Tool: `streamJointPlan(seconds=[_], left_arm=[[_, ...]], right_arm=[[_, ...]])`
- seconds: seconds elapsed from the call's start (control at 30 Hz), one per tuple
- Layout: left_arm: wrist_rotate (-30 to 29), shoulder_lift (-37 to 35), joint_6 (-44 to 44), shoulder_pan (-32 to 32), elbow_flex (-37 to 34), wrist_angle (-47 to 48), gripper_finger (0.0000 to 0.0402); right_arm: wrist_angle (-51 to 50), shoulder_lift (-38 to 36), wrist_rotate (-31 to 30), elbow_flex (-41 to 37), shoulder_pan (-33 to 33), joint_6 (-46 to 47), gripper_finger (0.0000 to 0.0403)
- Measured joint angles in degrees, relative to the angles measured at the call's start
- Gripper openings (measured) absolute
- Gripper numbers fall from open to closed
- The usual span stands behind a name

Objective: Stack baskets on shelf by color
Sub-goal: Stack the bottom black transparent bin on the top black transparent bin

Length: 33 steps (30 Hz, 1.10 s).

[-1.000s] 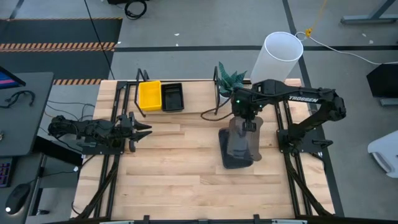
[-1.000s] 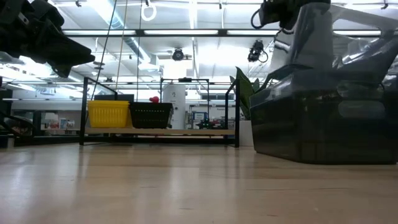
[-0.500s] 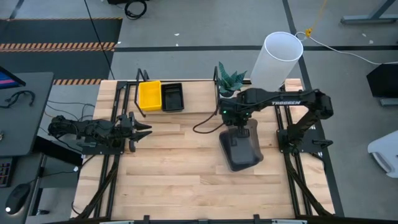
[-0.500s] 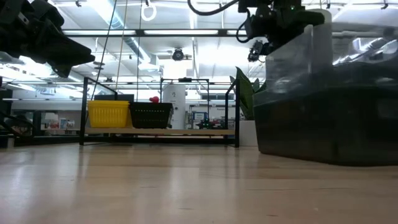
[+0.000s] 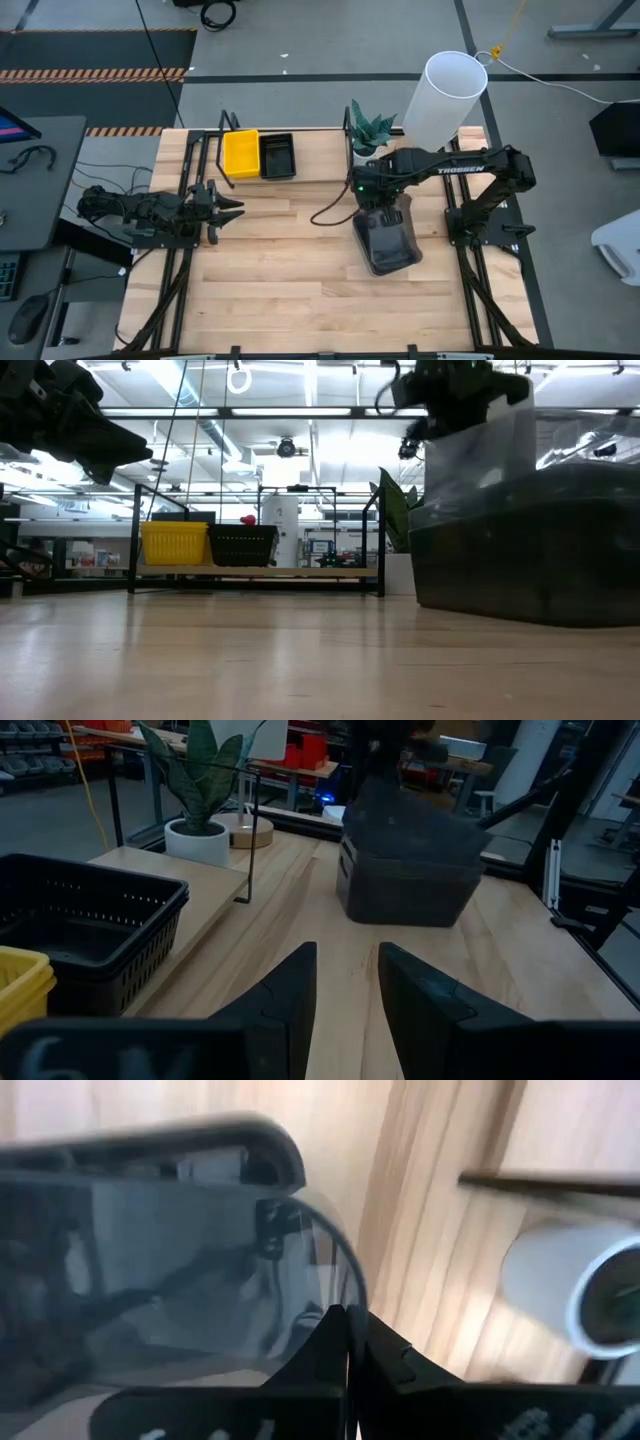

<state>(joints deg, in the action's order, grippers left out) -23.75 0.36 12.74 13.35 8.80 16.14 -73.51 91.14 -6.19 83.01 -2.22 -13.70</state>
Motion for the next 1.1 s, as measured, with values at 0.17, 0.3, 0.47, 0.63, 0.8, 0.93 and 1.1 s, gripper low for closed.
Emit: streamJointPlan(seconds=[0.17,0.3,0.47,0.63,0.8,0.93,1.1], left_arm=[[0.00,0.00,0.00,0.01,0.00,0.00,0.0117],[0.00,0.00,-0.01,0.01,0.00,0.00,0.0117],[0.00,0.00,-0.01,0.00,0.00,0.00,0.0117],[0.00,0.00,0.01,-0.01,0.00,0.00,0.0117],[0.00,0.00,-0.01,0.00,0.00,0.02,0.0117],[0.00,0.00,0.00,0.00,0.02,-0.01,0.0117],[0.00,0.00,-0.01,0.00,0.04,0.00,0.0117]], right_arm=[[-0.49,-0.15,-2.42,3.82,3.56,-0.48,0.0005],[-0.62,-0.10,-2.68,4.10,5.33,-1.13,0.0005],[1.26,-0.12,-1.77,4.10,5.70,-3.07,0.0005],[3.91,0.10,-1.19,3.58,5.65,-6.31,0.0005],[4.42,2.17,-0.13,1.32,4.97,-6.89,0.0005],[4.12,4.34,0.28,0.86,4.56,-6.88,0.0005],[4.89,6.61,0.68,0.84,4.55,-6.55,0.0020]])
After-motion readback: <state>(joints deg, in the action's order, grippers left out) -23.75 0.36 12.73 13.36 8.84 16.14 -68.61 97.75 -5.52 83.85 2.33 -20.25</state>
